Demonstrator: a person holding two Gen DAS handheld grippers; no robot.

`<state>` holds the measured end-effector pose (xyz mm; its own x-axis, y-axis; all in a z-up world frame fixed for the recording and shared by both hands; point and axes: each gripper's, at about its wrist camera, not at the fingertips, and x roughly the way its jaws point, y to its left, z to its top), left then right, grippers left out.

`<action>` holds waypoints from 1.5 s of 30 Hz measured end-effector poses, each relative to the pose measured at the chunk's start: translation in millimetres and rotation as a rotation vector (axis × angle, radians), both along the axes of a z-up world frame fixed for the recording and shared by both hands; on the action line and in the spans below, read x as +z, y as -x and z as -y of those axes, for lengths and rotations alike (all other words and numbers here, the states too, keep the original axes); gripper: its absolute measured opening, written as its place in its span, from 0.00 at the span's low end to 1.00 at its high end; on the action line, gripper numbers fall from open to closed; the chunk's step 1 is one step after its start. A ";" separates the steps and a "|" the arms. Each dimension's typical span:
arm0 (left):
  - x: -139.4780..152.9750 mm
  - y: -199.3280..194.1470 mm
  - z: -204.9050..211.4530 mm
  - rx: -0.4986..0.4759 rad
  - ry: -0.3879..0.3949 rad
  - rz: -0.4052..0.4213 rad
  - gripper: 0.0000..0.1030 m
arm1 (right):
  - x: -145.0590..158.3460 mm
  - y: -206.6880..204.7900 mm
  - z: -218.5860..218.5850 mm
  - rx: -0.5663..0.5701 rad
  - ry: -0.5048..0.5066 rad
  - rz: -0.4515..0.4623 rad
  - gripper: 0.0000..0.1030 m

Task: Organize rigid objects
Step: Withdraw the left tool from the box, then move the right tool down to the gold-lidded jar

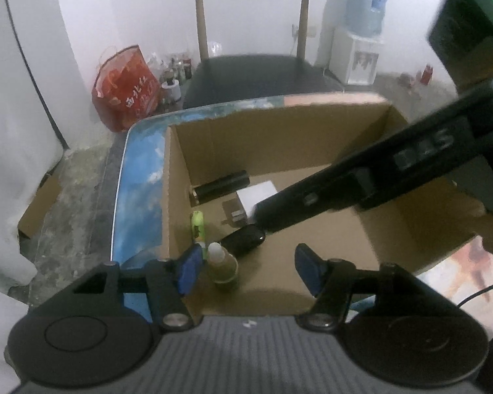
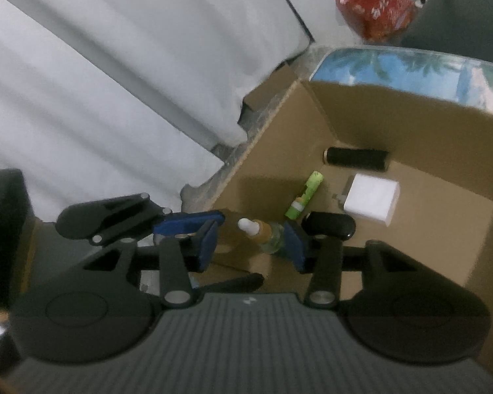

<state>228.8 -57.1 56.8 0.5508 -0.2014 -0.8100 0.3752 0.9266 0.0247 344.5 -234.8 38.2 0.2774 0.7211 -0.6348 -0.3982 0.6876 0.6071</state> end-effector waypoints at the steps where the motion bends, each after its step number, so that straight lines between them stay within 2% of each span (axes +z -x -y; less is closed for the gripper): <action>1: 4.4 5.7 -2.0 0.005 0.010 0.016 0.62 | 5.6 6.0 6.0 -0.011 -0.010 0.014 0.44; 8: 35.2 69.9 -7.8 0.020 0.064 0.166 0.66 | 41.4 76.1 71.8 -0.135 -0.103 0.114 0.47; 12: 39.0 106.2 -11.5 0.009 0.154 0.164 0.67 | 49.2 135.5 110.5 -0.220 -0.137 0.170 0.52; 15: 28.1 129.5 -4.4 -0.023 0.179 0.135 0.67 | 41.4 182.9 134.4 -0.285 -0.162 0.190 0.57; 18: 5.5 144.1 7.7 -0.041 0.179 0.092 0.68 | 20.0 223.6 148.0 -0.353 -0.165 0.190 0.63; 22: -38.9 147.1 34.9 -0.063 0.119 0.015 0.68 | -21.8 255.2 149.4 -0.433 -0.164 0.144 0.65; 27: -75.1 145.4 63.3 -0.077 0.004 0.026 0.68 | -60.2 264.5 130.7 -0.482 -0.123 0.117 0.65; 33: -100.5 134.4 77.1 -0.109 -0.060 0.033 0.68 | -77.4 237.9 96.3 -0.413 -0.067 0.138 0.65; 38: -114.5 120.8 84.8 -0.121 -0.078 0.005 0.67 | -89.4 211.5 68.8 -0.312 -0.017 0.155 0.60; 43: -121.2 114.3 87.0 -0.117 -0.085 0.010 0.67 | -97.4 192.6 52.9 -0.229 0.021 0.171 0.55; 45: -122.6 113.9 88.0 -0.122 -0.080 0.011 0.67 | -100.4 186.9 50.5 -0.206 0.026 0.168 0.50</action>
